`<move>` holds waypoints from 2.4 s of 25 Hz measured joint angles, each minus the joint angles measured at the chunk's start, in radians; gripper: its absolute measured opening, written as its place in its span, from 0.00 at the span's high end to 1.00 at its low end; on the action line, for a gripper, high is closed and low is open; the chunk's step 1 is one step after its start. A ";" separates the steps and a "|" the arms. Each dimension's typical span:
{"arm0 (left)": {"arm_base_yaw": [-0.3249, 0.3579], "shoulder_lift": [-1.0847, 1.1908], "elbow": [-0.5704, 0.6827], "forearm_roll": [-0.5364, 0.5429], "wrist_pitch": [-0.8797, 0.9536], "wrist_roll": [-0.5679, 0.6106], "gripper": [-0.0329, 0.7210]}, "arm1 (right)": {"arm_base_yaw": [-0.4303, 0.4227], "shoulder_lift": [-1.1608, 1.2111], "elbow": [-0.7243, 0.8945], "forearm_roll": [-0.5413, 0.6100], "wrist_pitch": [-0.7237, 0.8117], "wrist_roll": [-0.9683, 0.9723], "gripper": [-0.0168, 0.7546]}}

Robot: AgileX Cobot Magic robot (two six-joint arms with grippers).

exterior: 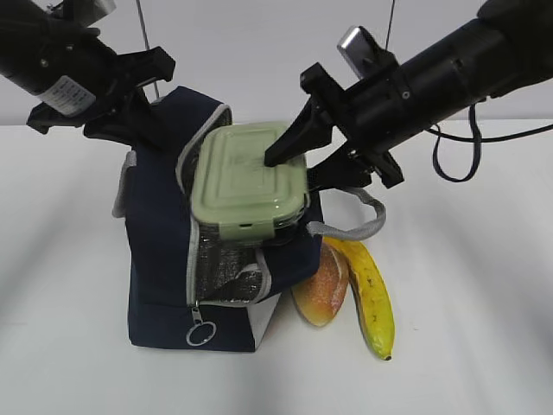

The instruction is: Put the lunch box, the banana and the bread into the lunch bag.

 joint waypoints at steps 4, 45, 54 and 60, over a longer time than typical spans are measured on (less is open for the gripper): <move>0.000 0.000 0.000 0.000 0.000 0.000 0.96 | 0.053 0.032 -0.011 -0.004 -0.032 0.030 0.49; 0.000 0.000 0.000 -0.013 0.000 0.006 0.96 | 0.155 0.376 -0.258 -0.086 -0.198 0.135 0.48; 0.000 0.000 0.000 -0.014 0.002 0.006 0.96 | 0.152 0.377 -0.312 -0.094 -0.066 0.065 0.37; 0.000 0.000 0.000 -0.012 0.008 0.006 0.96 | 0.151 0.298 -0.334 -0.146 0.017 0.055 0.37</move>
